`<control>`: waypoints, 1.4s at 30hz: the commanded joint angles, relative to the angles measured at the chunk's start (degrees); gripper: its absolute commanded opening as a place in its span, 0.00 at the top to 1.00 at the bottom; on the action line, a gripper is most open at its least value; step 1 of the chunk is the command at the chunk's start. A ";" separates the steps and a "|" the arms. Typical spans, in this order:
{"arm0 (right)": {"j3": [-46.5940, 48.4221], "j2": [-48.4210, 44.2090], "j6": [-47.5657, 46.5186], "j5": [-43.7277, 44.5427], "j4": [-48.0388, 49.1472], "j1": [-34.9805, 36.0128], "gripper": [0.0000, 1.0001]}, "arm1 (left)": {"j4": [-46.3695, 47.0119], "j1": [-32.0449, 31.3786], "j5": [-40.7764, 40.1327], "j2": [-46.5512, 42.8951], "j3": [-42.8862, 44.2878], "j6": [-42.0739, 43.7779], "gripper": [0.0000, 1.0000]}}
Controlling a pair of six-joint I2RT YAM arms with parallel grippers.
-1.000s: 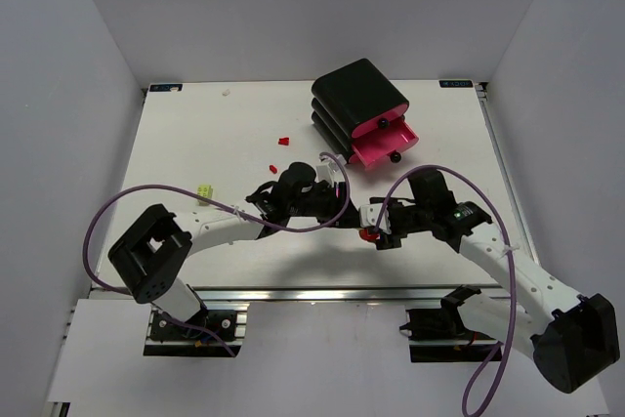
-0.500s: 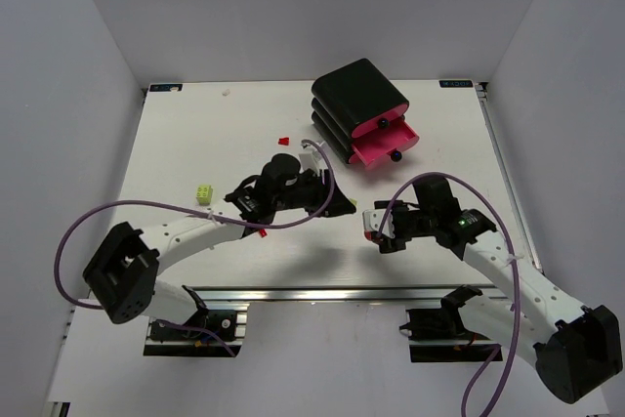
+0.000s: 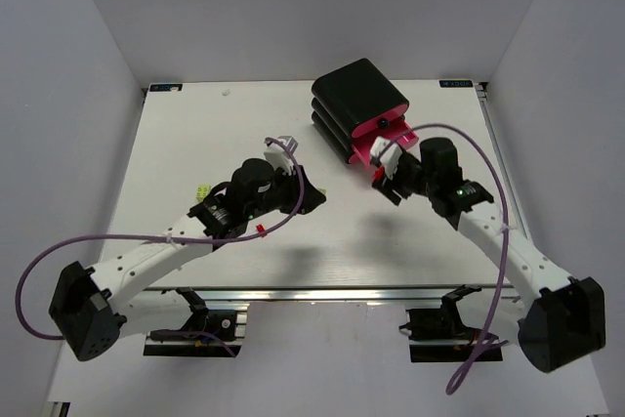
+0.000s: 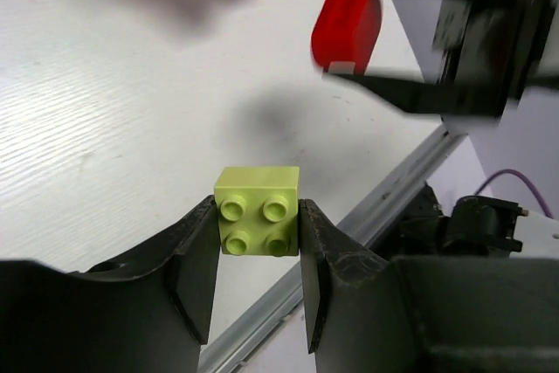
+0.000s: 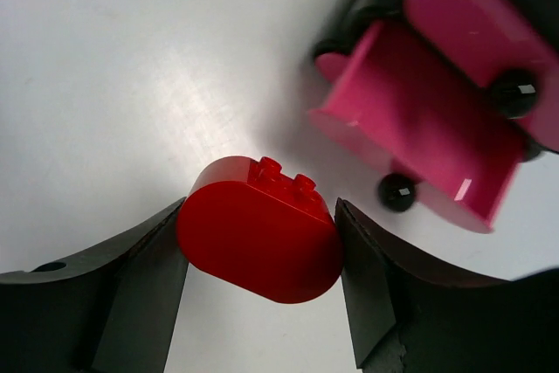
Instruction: Sort the legos into containers by color
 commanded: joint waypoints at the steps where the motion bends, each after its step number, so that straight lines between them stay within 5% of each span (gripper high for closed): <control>1: 8.84 4.78 9.23 3.50 6.11 -1.86 1.00 | -4.46 0.14 -4.85 -5.86 -2.16 2.81 0.83; 10: 27.37 22.62 10.21 1.66 1.90 -3.80 1.00 | -5.78 0.14 -4.33 -12.55 -6.30 3.86 0.82; 21: 33.55 32.30 9.50 1.83 -2.59 -5.38 0.97 | -9.39 0.14 -5.56 -16.51 -6.91 4.74 0.80; 32: 36.54 36.43 9.50 2.88 -4.44 -5.73 0.48 | -5.70 0.14 -4.07 -13.61 -6.30 4.04 0.80; 42: 36.19 35.99 9.42 2.62 -4.61 -6.34 0.42 | -2.97 -0.39 -1.61 -6.85 -2.26 4.13 0.78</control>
